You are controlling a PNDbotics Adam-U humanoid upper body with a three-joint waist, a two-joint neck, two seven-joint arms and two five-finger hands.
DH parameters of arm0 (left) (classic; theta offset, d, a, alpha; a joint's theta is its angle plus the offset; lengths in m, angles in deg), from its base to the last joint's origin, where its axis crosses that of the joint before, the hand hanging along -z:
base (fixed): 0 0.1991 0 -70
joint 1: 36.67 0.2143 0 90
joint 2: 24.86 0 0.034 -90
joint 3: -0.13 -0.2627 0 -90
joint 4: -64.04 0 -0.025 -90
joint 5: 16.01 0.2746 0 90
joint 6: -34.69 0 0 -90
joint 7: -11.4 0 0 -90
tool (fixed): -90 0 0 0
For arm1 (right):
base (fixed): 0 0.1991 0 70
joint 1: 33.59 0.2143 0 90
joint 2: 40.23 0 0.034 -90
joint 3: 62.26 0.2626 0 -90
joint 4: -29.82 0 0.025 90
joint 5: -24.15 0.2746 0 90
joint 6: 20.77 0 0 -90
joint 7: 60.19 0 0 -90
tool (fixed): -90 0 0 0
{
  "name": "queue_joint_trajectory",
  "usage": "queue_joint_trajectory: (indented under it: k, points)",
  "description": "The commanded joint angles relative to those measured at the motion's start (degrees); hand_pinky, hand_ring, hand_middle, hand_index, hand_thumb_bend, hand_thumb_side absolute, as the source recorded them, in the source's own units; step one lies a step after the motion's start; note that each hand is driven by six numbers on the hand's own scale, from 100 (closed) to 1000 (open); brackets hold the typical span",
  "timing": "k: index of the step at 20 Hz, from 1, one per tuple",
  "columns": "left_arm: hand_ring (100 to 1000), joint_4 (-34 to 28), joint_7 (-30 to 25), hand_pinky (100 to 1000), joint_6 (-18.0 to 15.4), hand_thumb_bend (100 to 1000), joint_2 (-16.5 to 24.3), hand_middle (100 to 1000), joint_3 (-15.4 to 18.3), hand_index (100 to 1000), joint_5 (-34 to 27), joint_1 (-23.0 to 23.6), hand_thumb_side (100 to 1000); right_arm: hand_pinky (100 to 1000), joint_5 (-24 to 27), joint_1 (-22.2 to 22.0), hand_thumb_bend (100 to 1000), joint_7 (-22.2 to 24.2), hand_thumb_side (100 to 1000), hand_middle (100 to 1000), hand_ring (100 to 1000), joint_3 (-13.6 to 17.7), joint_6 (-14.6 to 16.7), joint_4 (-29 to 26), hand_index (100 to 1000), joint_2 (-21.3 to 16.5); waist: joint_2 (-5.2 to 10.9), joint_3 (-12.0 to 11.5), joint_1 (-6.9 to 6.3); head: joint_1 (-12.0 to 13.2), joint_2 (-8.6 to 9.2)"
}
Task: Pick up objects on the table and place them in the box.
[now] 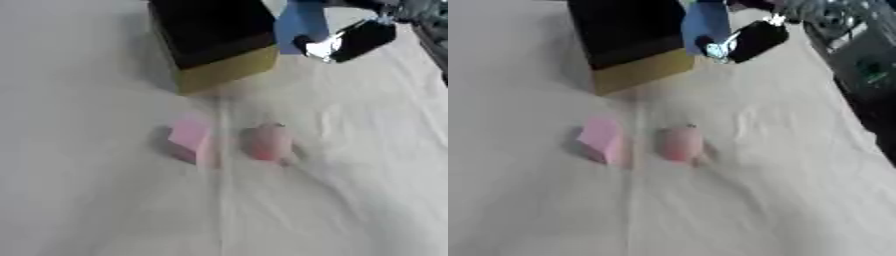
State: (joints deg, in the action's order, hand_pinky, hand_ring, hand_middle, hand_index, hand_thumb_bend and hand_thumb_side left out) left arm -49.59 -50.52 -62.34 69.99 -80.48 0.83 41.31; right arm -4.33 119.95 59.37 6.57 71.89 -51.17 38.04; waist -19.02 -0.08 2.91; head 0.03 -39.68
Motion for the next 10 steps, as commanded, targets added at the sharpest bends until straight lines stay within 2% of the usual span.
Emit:
queue_joint_trajectory:
  k: [1,6,10]
  points:
    - [633,-0.96,-0.35,763,-0.12,138,1.95,720,0.04,867,-0.33,-0.68,979,812,-3.14,3.75,100,-1.05,418,706,803,2.29,1.98,5.45,753,2.19,1.18,-0.44,-0.1,-1.37,0.97]
    - [632,-0.96,-0.55,763,-0.2,135,2.08,721,-0.15,868,-0.35,-1.05,981,813,-9.32,8.53,100,-3.35,419,706,803,4.74,4.81,14.81,753,6.46,0.61,-2.07,0.41,-2.17,1.55]
    - [632,-0.96,-0.78,763,-0.41,135,2.17,721,-0.37,867,-0.5,-1.78,980,816,-14.28,11.16,100,-6.18,427,710,806,7.86,5.94,21.53,756,9.86,0.02,-3.71,0.77,-3.15,2.57]
